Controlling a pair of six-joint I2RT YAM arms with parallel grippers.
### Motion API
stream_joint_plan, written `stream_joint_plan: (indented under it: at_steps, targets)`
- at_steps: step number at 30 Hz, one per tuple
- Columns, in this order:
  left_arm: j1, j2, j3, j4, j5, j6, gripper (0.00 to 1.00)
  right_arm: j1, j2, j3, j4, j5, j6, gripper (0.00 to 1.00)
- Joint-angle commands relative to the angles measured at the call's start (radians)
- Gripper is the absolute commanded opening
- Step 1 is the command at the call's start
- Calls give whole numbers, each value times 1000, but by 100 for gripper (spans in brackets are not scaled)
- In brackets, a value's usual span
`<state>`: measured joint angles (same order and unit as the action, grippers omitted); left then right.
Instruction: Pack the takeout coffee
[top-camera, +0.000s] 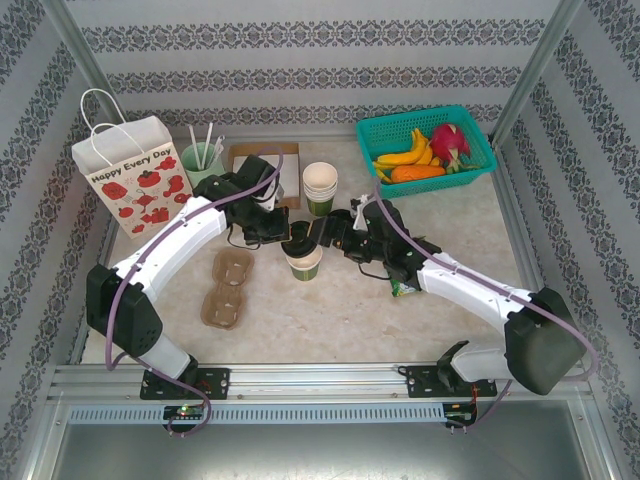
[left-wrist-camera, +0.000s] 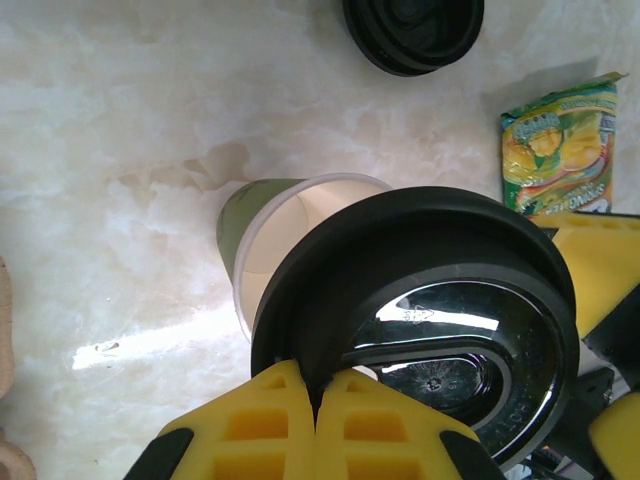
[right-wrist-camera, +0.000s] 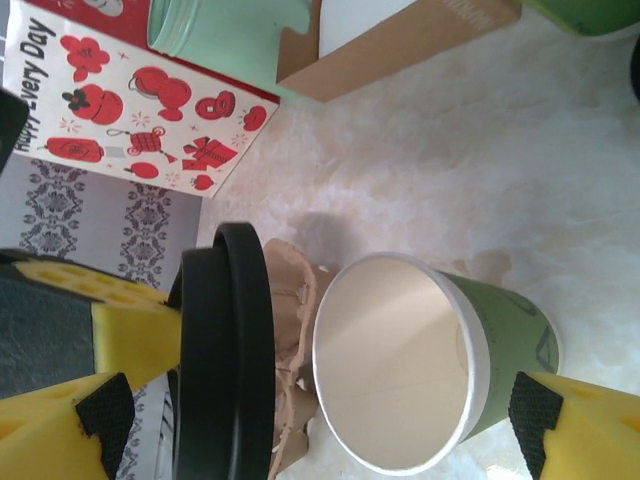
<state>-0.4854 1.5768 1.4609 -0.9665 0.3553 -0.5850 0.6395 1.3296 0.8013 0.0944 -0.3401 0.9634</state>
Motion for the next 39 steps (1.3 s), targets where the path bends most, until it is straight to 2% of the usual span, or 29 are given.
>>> stream_joint_plan:
  at_steps: [1, 19, 39]
  targets:
    - [-25, 21, -8, -43, -52, -20, 0, 10, 22, -25, 70, -23, -8, 98]
    - [-51, 51, -75, 38, -50, -49, 0, 13, 126, -13, 132, -134, -22, 98]
    - [-50, 77, -100, 101, -36, -56, 0, 23, 178, 19, 147, -187, -26, 98]
